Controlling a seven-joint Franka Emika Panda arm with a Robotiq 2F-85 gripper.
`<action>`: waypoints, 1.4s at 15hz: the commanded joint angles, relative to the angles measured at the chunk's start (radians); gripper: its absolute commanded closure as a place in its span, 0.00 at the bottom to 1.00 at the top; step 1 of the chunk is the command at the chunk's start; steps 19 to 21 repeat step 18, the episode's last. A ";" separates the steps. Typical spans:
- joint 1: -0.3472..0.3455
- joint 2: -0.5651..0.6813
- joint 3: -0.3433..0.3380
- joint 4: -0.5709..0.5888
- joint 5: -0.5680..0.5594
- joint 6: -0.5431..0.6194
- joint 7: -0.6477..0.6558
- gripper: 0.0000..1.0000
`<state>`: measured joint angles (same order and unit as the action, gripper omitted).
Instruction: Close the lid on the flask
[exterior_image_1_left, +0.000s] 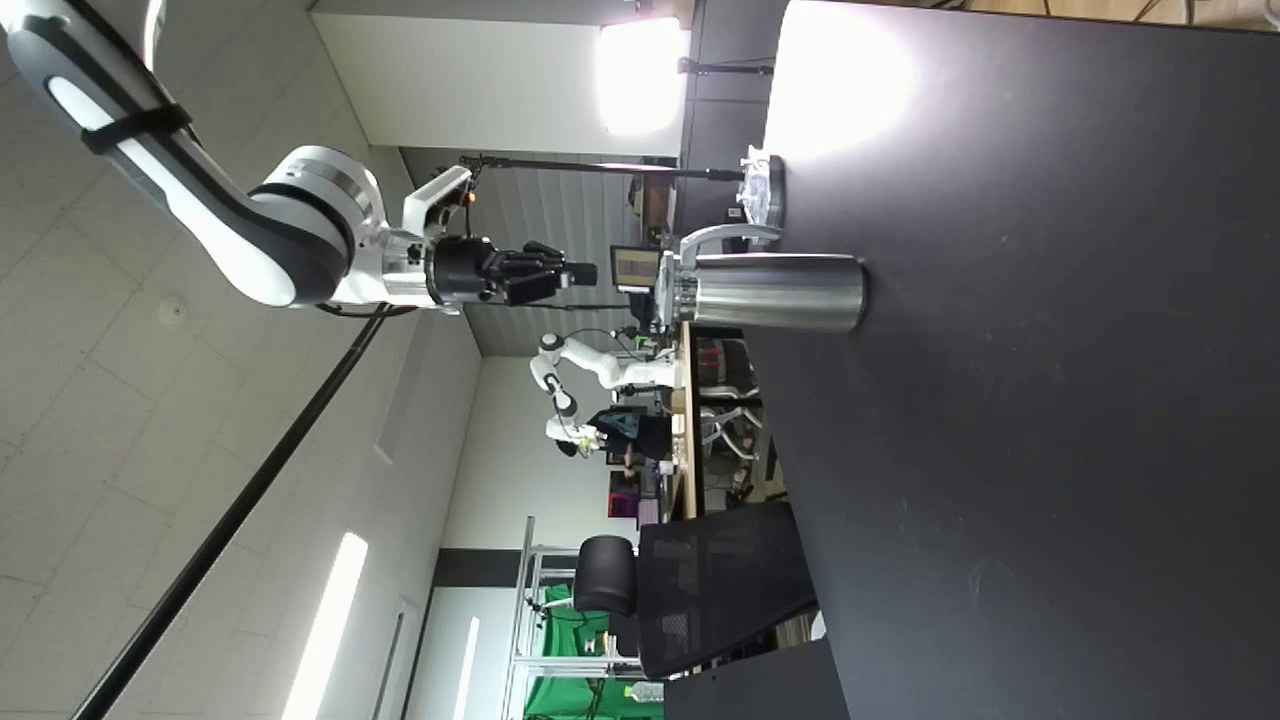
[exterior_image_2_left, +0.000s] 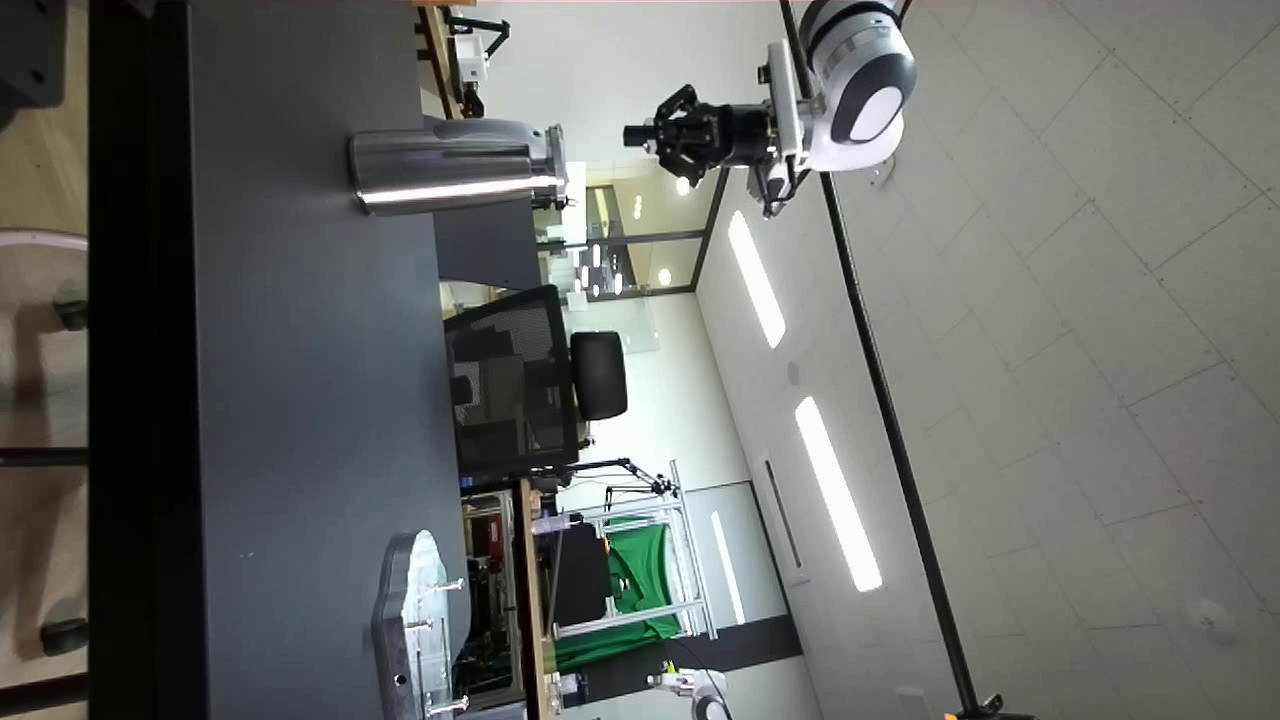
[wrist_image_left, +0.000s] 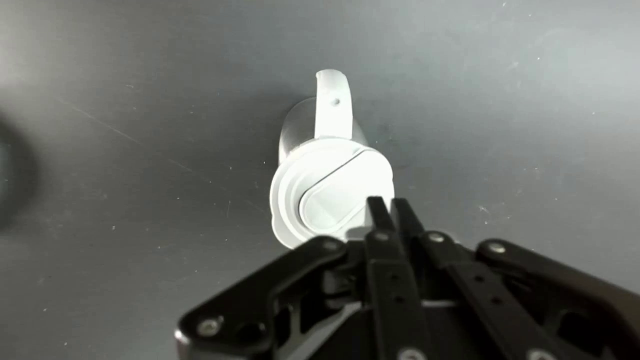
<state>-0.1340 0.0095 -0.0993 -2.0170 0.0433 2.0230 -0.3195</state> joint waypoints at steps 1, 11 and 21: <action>0.009 -0.051 -0.004 -0.001 -0.061 -0.081 0.060 0.61; 0.007 -0.025 -0.012 0.063 -0.119 -0.404 0.029 0.00; 0.006 -0.025 -0.012 0.042 -0.105 -0.412 0.019 0.00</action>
